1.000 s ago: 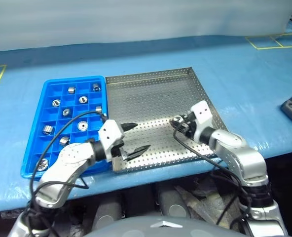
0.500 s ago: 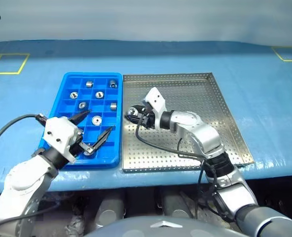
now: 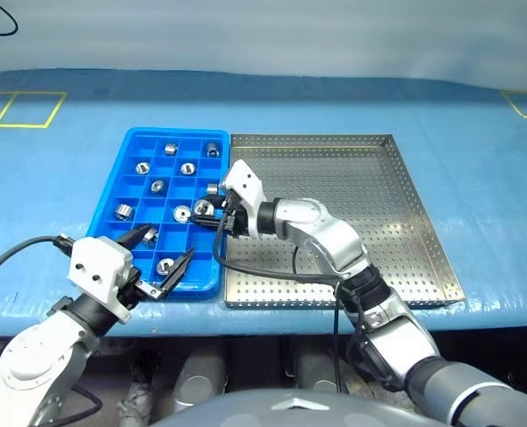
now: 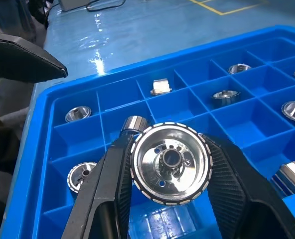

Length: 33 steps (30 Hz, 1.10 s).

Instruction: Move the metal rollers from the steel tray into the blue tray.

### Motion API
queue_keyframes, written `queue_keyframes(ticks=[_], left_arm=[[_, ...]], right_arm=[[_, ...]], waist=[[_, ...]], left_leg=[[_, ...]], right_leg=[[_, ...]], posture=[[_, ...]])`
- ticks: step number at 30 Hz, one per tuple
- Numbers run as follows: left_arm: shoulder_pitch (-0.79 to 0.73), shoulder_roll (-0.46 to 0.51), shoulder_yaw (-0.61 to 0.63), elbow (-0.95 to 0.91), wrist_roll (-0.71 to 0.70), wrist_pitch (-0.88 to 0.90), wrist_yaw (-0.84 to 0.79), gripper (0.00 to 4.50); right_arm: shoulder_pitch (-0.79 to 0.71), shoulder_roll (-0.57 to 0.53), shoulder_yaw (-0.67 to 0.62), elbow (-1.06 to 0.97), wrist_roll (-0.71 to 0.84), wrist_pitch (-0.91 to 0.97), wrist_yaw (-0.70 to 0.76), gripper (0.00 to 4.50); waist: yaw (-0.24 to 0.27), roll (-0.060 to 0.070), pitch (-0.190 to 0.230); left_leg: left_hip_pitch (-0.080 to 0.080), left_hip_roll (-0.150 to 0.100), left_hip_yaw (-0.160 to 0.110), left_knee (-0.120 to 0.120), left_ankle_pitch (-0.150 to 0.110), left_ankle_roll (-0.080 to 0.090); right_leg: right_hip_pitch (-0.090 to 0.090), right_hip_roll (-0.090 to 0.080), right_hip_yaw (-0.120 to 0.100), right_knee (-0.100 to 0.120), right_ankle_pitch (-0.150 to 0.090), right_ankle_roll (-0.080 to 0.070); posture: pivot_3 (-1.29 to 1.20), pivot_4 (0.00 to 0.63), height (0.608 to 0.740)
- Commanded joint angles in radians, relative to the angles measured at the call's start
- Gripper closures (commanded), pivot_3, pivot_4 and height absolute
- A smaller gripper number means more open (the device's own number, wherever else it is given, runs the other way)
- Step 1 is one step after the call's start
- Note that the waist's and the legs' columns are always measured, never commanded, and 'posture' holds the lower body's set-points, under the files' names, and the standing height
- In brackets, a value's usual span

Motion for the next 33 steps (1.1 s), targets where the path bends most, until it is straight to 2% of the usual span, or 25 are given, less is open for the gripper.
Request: queue_keyframes(ticks=[1, 13, 15, 18, 27, 33], left_arm=[[-0.01, -0.006, -0.019, -0.029, 0.008, -0.021, 0.009, 0.08], [-0.03, 0.0, -0.042, -0.017, 0.016, -0.016, 0.013, 0.08], [-0.034, 0.001, -0.043, -0.016, 0.016, -0.015, 0.013, 0.08], [-0.04, 0.001, -0.046, -0.012, 0.015, -0.014, 0.011, 0.08], [-0.115, 0.003, -0.112, 0.022, 0.018, -0.013, 0.003, 0.08], [-0.316, -0.023, -0.268, 0.144, 0.07, -0.043, -0.004, 0.08]], right_arm=[[0.002, 0.024, 0.014, 0.028, -0.007, -0.024, 0.012, 2.75], [0.004, 0.039, 0.03, 0.107, -0.038, -0.015, 0.018, 2.75], [0.003, 0.039, 0.029, 0.114, -0.045, -0.018, 0.014, 2.02], [0.009, 0.042, 0.019, 0.106, -0.06, -0.042, -0.006, 1.21], [0.032, 0.031, -0.076, -0.017, -0.047, -0.057, -0.086, 1.21], [0.113, -0.092, -0.219, -0.161, -0.09, -0.071, -0.209, 1.21]], waist=[[0.0, 0.0, 0.0], [-0.001, 0.0, 0.0], [-0.002, 0.0, 0.0], [0.0, 0.0, 0.0], [-0.003, 0.0, 0.0], [-0.003, 0.0, 0.0]], left_leg=[[0.0, 0.0, 0.0, 0.0, 0.0, 0.0], [0.0, 0.0, -0.001, -0.001, 0.001, -0.001], [0.0, 0.0, -0.001, -0.001, 0.001, -0.001], [0.0, 0.0, -0.001, -0.001, 0.001, -0.001], [0.0, 0.0, -0.002, -0.001, 0.001, -0.002], [0.0, -0.002, -0.003, 0.0, 0.001, -0.001]], right_leg=[[0.0, 0.0, 0.0, 0.0, 0.0, 0.0], [0.0, 0.0, -0.001, 0.0, 0.0, 0.0], [0.0, 0.0, -0.001, 0.0, 0.0, 0.0], [0.0, 0.0, -0.001, 0.0, 0.0, 0.0], [0.0, 0.0, -0.001, 0.0, 0.0, 0.0], [0.001, 0.0, -0.001, -0.001, 0.0, 0.0]], posture=[[0.14, 0.15, 0.74], [0.14, 0.15, 0.74], [0.14, 0.15, 0.74], [0.13, 0.15, 0.74], [0.09, 0.15, 0.74], [-0.02, 0.15, 0.74]])
